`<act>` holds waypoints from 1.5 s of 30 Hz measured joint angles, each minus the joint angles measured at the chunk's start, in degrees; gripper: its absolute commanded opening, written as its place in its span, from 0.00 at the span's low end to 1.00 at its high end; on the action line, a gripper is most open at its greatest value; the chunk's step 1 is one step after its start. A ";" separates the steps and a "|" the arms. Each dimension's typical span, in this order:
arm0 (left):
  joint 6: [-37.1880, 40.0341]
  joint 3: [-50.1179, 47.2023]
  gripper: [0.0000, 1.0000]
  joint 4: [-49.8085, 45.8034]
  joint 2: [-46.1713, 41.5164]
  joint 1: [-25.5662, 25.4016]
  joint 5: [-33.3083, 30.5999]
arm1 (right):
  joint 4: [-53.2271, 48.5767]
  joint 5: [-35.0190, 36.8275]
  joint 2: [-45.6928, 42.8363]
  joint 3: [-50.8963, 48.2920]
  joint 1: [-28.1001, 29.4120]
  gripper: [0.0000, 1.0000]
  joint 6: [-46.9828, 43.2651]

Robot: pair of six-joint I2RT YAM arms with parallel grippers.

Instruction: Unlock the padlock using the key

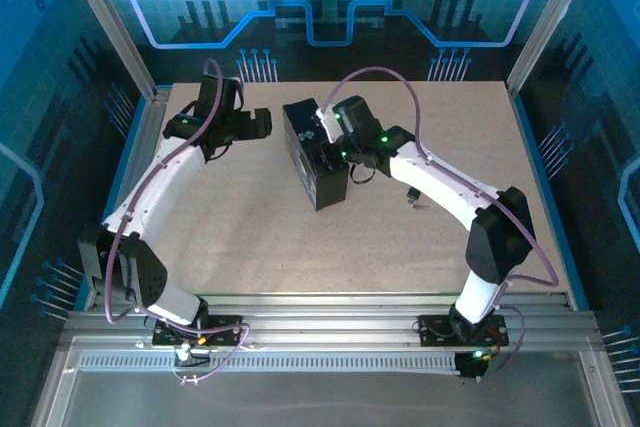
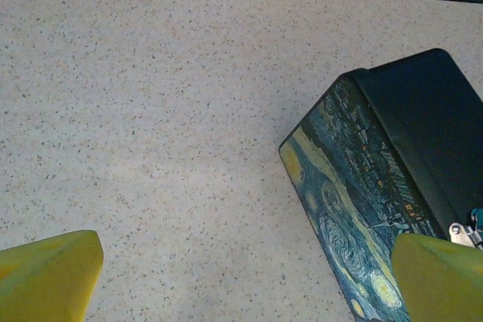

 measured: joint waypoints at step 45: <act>-0.04 0.00 0.99 -0.50 -0.02 0.00 0.24 | -8.31 11.45 5.68 7.87 3.52 1.00 0.74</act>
